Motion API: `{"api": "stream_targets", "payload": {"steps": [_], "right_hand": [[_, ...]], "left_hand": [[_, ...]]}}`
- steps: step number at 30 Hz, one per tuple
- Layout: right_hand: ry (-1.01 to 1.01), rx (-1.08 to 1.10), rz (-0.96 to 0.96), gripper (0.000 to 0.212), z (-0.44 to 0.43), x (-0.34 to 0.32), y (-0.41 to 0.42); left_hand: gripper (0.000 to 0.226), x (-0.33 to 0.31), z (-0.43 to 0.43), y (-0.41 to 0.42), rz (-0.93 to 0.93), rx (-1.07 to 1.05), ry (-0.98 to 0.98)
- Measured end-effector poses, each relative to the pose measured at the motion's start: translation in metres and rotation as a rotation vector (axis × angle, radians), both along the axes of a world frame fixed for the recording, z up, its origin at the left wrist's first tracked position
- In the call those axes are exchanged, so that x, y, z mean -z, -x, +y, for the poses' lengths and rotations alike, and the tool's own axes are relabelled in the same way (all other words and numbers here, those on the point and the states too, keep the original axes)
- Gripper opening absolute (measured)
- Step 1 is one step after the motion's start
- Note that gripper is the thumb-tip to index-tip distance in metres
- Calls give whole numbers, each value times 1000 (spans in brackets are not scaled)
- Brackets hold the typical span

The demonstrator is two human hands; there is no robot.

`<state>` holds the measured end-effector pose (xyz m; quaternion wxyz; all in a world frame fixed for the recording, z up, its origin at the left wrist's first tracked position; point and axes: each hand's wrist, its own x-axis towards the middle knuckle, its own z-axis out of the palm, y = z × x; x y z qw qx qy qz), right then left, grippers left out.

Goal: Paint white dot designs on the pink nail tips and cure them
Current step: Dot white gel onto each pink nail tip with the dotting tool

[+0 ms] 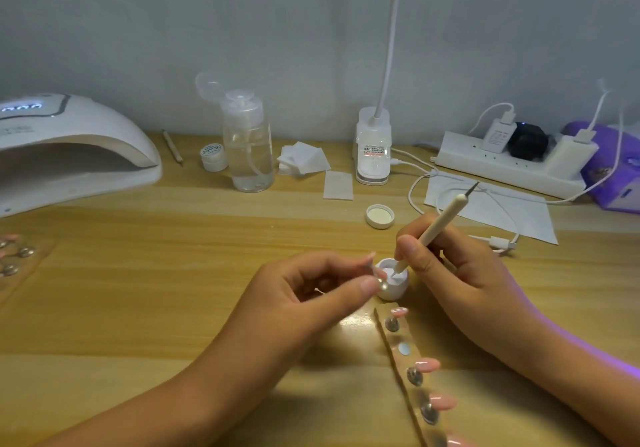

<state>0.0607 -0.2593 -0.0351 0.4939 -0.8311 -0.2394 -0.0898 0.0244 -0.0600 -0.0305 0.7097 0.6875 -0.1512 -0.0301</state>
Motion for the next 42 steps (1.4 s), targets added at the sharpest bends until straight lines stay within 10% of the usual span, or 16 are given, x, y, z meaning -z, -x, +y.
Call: {"api": "stream_targets", "payload": {"steps": [6,17,23,42], "right_hand": [[-53,16,18,22,0,-1,1],[-687,-42,248,36,-10,-3,6],[-721,-197,364,11,-4,-5,13],[-732,-222,453,37,2,-12,20]], "left_hand": [[10,-2,-2,-1,262,-51,253],[14,4,-5,-5,129,55,114],[11,2,-7,-3,118,118,52],[9,3,-6,-3,97,177,-4]]}}
